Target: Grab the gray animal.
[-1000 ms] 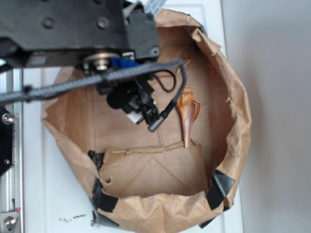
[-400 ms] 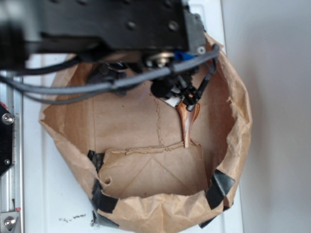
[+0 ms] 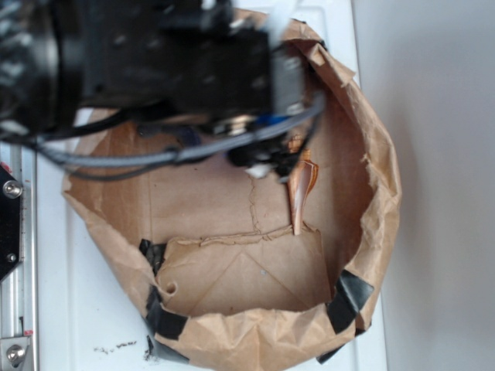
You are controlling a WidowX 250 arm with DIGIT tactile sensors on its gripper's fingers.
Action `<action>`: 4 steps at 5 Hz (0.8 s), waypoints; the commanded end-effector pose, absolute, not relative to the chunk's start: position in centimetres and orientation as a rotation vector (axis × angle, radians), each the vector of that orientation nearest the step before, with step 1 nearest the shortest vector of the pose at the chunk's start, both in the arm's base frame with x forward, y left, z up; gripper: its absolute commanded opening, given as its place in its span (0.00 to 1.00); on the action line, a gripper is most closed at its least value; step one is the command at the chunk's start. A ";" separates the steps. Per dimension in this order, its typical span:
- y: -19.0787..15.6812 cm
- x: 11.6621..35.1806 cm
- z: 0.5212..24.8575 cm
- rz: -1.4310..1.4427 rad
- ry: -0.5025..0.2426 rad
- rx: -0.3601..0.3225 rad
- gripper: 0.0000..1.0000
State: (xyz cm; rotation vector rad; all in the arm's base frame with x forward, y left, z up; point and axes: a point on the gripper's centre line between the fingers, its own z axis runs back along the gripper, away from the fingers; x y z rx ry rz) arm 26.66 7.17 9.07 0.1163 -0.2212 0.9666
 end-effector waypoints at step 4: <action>8.4 25.1 10.5 0.996 -0.281 0.175 1.00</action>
